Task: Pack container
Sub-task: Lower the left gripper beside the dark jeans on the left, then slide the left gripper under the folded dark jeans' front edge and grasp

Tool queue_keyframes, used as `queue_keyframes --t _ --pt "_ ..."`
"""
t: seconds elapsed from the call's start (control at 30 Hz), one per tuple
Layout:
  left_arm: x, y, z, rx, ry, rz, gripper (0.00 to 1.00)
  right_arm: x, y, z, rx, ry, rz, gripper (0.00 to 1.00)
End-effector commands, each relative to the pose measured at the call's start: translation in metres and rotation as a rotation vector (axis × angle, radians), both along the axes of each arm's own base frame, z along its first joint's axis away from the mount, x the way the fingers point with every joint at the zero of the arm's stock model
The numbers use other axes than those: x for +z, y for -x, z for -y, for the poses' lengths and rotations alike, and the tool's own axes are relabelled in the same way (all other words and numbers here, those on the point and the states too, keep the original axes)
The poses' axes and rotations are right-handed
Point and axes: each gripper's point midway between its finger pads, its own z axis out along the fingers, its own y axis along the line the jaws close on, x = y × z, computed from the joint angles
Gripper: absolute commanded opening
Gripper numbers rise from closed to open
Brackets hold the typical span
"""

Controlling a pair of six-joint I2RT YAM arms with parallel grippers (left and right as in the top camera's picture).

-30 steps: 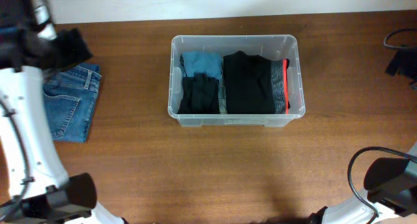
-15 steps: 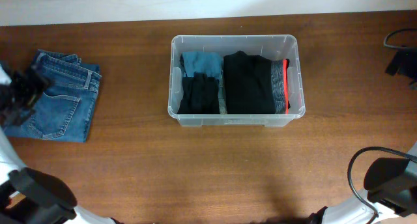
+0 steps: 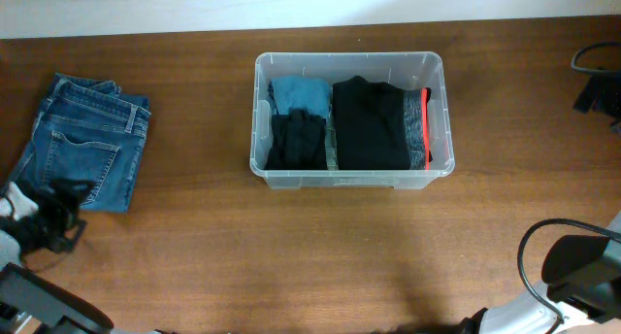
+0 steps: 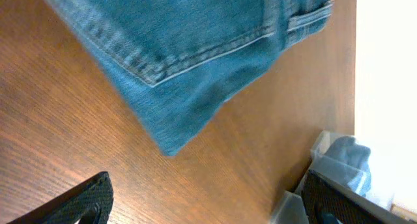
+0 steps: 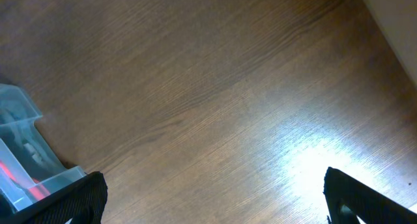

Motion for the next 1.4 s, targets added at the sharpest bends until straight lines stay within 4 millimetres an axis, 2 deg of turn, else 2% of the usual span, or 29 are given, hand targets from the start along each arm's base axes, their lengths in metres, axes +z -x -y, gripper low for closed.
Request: queue_keyframes --t 0.0,0.1,0.23,0.53,0.73,1.03,1.37 --pt "-0.011 0.007 0.015 0.009 0.041 0.034 0.93 -0.002 0.001 0.001 -0.006 -0.006 -0.003 0.99" --pt "-0.028 0.014 0.013 0.048 0.024 -0.011 0.93 -0.002 0.001 0.001 -0.006 -0.006 -0.003 0.99" --pt "-0.042 0.025 -0.002 0.122 -0.039 -0.106 0.93 -0.002 0.001 0.001 -0.006 -0.006 -0.003 0.99" --pt "-0.048 0.019 -0.007 0.149 -0.096 -0.134 0.94 -0.002 0.001 0.001 -0.006 -0.006 -0.003 0.98" --pt "-0.048 -0.003 -0.002 0.187 -0.107 -0.099 0.96 -0.002 0.001 0.001 -0.006 -0.006 -0.003 0.99" --pt "-0.045 -0.025 0.008 0.209 -0.113 -0.082 0.99 -0.002 0.001 0.001 -0.006 -0.006 -0.003 0.99" --pt "-0.058 -0.014 0.011 0.240 -0.110 -0.131 0.99 -0.002 0.001 0.001 -0.006 -0.006 -0.003 0.99"
